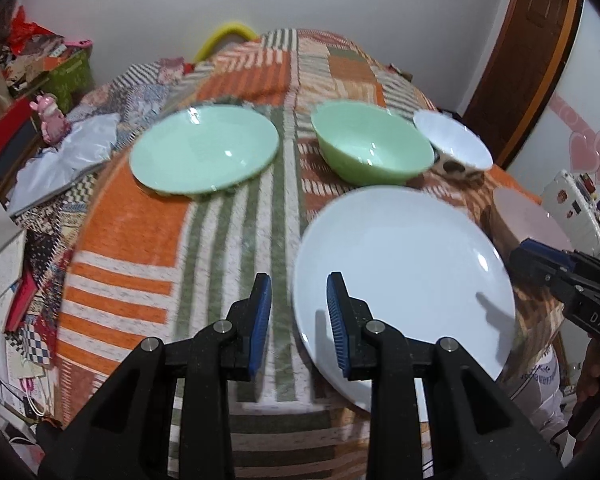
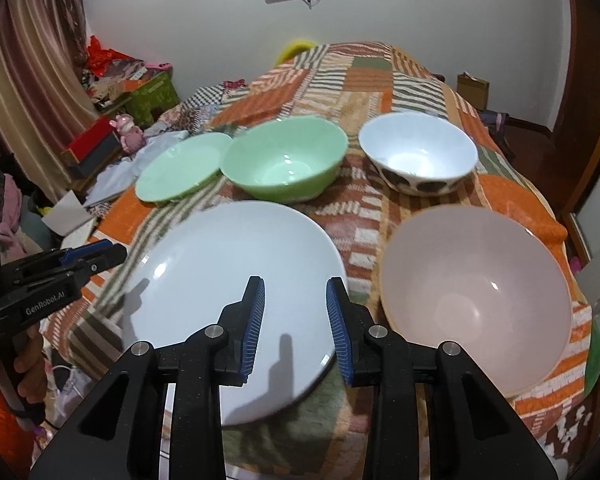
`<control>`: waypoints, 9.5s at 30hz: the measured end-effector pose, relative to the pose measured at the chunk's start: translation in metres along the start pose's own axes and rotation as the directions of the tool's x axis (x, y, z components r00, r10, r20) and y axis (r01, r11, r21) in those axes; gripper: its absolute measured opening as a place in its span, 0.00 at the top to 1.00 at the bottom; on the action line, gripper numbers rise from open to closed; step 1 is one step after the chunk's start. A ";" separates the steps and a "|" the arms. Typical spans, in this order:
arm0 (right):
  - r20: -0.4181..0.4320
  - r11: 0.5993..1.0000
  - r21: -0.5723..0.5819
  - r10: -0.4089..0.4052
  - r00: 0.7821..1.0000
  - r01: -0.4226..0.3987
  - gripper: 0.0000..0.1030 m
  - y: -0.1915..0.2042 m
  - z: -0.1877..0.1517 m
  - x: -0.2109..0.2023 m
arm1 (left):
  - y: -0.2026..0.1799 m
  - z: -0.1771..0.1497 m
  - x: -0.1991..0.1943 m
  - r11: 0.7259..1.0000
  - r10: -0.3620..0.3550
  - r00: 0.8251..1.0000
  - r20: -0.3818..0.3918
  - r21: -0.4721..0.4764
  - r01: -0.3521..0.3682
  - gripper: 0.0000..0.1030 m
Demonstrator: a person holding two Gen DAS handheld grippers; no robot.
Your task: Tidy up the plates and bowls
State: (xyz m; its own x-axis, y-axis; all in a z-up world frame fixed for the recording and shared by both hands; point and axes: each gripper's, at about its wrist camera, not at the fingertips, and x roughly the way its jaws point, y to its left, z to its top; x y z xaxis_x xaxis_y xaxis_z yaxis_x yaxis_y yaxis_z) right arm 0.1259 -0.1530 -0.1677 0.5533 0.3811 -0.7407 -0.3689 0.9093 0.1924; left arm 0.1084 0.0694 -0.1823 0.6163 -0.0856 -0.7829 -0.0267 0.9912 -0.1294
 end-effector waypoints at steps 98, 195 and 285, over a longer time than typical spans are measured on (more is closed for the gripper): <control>-0.344 0.951 -0.195 0.164 0.925 -0.242 0.77 0.128 0.087 0.174 | 0.179 0.028 0.051 0.981 0.106 0.989 -0.100 -0.151 -0.121 0.76; -0.138 0.998 -0.010 0.064 0.988 -0.066 0.80 -0.008 -0.013 0.031 | -0.006 -0.012 0.033 0.998 -0.064 0.991 -0.115 -0.021 0.062 0.76; 0.032 0.968 0.241 -0.079 0.996 0.069 0.76 -0.146 -0.021 -0.040 | -0.210 0.033 0.075 0.935 -0.233 0.951 -0.204 0.222 0.277 0.76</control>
State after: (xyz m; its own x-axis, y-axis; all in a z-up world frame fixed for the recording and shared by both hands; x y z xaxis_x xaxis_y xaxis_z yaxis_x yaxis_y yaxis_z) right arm 0.1416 -0.3043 -0.1799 0.6043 0.3134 -0.7325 -0.1393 0.9468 0.2902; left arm 0.1862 -0.1418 -0.1939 0.4315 -0.3334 -0.8383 0.3208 0.9252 -0.2028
